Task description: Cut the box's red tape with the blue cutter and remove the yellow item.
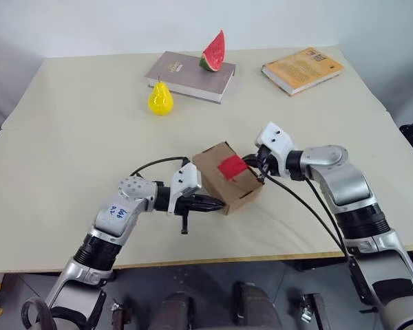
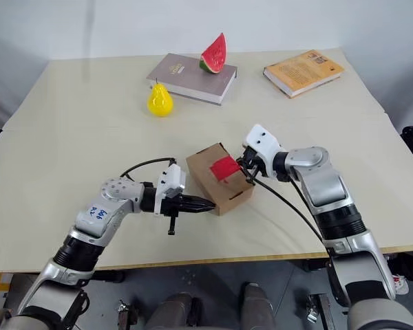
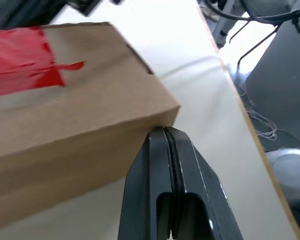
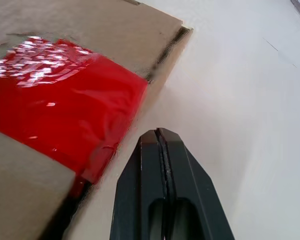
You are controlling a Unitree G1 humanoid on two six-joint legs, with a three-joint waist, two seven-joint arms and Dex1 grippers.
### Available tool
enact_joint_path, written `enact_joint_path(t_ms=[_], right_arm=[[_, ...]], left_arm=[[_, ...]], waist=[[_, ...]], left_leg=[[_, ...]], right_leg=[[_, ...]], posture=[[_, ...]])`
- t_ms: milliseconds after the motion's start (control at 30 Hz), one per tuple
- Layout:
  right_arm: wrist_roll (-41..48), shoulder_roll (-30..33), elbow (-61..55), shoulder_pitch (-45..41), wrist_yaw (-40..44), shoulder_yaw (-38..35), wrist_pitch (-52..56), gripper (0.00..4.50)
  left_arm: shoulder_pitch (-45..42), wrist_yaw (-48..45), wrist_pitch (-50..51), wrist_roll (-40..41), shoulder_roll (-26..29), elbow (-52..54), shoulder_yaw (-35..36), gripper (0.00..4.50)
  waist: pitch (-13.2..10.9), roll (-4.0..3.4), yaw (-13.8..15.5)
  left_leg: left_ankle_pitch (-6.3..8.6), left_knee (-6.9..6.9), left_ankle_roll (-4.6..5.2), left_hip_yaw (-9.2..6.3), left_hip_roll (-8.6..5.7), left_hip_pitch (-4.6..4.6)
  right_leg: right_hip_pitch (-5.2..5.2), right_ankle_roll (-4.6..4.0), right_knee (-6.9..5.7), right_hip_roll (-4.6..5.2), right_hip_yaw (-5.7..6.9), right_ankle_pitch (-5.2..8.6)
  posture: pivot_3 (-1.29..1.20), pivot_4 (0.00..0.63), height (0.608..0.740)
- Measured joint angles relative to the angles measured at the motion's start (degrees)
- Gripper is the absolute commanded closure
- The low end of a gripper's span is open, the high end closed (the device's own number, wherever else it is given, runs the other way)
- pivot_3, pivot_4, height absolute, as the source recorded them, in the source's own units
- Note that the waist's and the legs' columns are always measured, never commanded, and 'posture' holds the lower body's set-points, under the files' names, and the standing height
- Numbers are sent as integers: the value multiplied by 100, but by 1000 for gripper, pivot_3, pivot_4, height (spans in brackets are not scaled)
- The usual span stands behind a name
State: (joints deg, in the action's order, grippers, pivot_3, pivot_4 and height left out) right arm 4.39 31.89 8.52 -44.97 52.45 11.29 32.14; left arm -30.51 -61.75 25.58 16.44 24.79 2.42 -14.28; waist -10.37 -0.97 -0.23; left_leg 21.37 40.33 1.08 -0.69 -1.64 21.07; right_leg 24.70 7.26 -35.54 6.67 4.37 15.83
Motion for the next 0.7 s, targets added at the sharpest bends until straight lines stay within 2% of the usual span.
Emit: enact_joint_path(t_ms=[200, 400, 700], right_arm=[[42, 98, -84, -38, 337, 4, 37, 4500], [139, 569, -500, 141, 693, -11, 174, 4500], [163, 938, -691, 335, 854, -45, 197, 4500]], left_arm=[[-62, 130, -29, -56, -237, -124, -54, 4492], [-227, 172, -81, -118, -586, -385, -243, 4492], [-322, 174, -184, -175, -764, -565, -369, 4492]], waist=[[0, 0, 14], [0, 1, 37], [0, 1, 37]], left_leg=[[0, 3, 0, -2, -3, 2], [0, 10, 1, -5, -8, 4], [0, 21, 1, -4, -7, 4]], right_leg=[[-1, 1, 0, 1, 0, 0], [-5, 2, 1, 4, 1, -1], [-8, 2, 0, 4, 1, -1]], posture=[[0, 150, 740], [0, 150, 740], [0, 150, 740]])
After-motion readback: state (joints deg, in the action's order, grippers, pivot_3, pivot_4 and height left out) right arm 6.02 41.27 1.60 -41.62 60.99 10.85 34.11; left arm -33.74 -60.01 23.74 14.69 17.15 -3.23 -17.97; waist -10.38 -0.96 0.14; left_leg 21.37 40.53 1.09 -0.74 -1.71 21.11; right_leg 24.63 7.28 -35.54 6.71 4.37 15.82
